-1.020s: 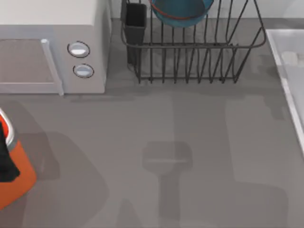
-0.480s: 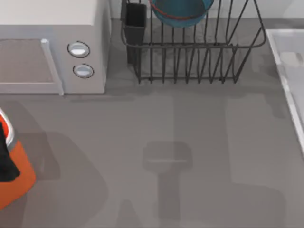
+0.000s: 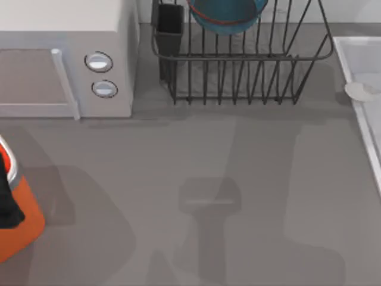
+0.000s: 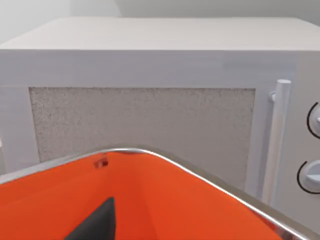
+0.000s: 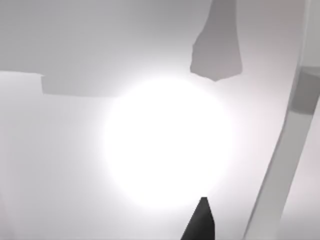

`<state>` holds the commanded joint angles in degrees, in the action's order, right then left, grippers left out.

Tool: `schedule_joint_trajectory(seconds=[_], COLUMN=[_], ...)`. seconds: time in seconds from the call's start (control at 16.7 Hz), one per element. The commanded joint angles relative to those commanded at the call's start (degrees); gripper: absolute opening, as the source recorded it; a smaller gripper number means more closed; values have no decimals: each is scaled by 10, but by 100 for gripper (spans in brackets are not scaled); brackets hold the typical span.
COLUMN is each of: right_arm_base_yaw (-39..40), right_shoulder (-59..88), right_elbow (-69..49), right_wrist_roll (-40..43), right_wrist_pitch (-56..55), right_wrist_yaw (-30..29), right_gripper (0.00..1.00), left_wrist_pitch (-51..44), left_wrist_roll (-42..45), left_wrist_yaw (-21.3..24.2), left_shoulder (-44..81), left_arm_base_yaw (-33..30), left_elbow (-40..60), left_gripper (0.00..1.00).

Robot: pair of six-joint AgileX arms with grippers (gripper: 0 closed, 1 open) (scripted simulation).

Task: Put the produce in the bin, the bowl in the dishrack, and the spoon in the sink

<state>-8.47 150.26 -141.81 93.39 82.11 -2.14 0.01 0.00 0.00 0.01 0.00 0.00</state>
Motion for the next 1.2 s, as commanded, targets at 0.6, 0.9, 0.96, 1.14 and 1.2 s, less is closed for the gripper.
schedule_joint_trajectory(seconds=[0.6,0.9,0.96,1.14,1.2], right_arm_base_yaw=[0,0,0,0,0], right_shoulder=[-3,-3,-3,-3,-3], right_elbow=[9,9,9,9,9], right_wrist_roll=[0,0,0,0,0], right_wrist_pitch=[-8,-8,-8,-8,-8], right_wrist_yaw=[0,0,0,0,0], right_gripper=[38,75,83,100,100], left_wrist_pitch=[0,0,0,0,0], left_wrist_roll=[0,0,0,0,0], left_wrist_yaw=[0,0,0,0,0], left_shoulder=[0,0,0,0,0], left_arm_base_yaw=[0,0,0,0,0], left_elbow=[0,0,0,0,0], left_gripper=[100,100,100,100,100])
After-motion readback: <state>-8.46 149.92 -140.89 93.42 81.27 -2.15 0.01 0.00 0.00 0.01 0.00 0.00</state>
